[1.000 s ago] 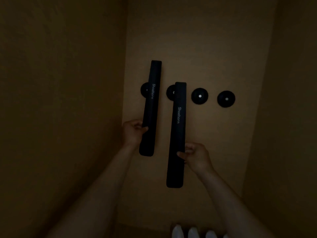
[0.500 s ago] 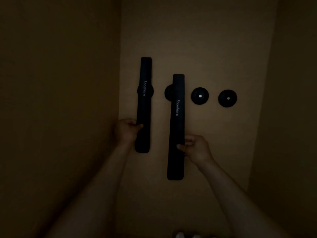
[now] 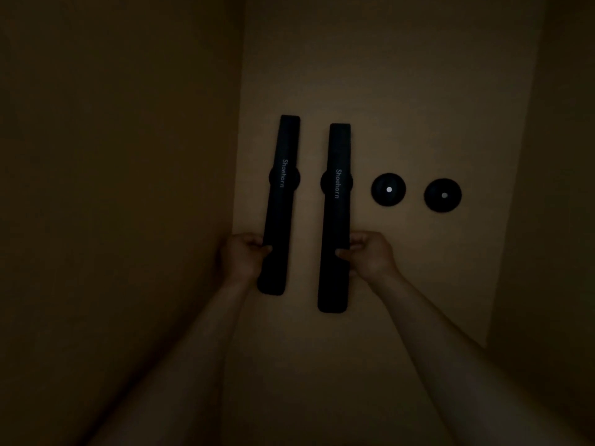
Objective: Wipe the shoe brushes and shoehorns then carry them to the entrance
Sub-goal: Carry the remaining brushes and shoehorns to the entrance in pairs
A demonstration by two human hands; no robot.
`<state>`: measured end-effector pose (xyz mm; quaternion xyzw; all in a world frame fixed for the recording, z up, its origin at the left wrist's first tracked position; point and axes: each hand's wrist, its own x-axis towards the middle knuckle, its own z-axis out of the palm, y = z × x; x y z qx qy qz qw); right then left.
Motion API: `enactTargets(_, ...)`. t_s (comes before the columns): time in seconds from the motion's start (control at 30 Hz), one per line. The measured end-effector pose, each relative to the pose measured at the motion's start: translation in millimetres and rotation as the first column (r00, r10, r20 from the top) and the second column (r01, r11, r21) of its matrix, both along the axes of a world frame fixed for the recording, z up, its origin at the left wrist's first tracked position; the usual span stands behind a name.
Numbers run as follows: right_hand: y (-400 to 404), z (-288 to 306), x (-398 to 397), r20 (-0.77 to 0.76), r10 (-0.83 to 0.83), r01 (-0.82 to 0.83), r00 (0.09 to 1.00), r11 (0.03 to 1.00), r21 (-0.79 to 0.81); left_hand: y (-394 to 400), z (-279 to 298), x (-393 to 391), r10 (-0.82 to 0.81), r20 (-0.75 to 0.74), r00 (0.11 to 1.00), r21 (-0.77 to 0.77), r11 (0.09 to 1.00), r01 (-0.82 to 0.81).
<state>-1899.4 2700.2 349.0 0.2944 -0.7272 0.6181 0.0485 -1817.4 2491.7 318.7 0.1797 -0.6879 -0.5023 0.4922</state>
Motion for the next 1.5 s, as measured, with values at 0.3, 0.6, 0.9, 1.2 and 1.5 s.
enactTargets(0.3,-14.4,2.9,-1.7,-0.019,-0.099,0.099,0.995,0.995,-0.015,-2.1,-0.7,0.0,-0.006,0.013,1.0,-0.042,0.999,0.006)
enactTargets(0.6,-14.6,1.8,-0.4,-0.287,-0.275,0.335,0.918,0.923,0.187,2.5,-0.6,-2.6,-0.03,0.006,1.0,-0.02,0.999,0.03)
enactTargets(0.9,-11.6,4.8,-3.4,-0.25,-0.296,0.347,0.922,0.917,0.195,4.1,0.9,-0.7,-0.02,-0.007,1.0,0.004,1.0,0.02)
enactTargets(1.2,-11.0,5.1,-4.7,-0.239,-0.294,0.338,0.925,0.926,0.17,7.4,2.0,1.6,-0.028,0.03,0.999,0.018,0.999,0.027)
enactTargets(1.5,-10.3,4.8,-5.5,-0.248,-0.299,0.344,0.922,0.924,0.165,6.7,5.0,4.6,0.041,0.121,0.992,-0.034,0.999,-0.037)
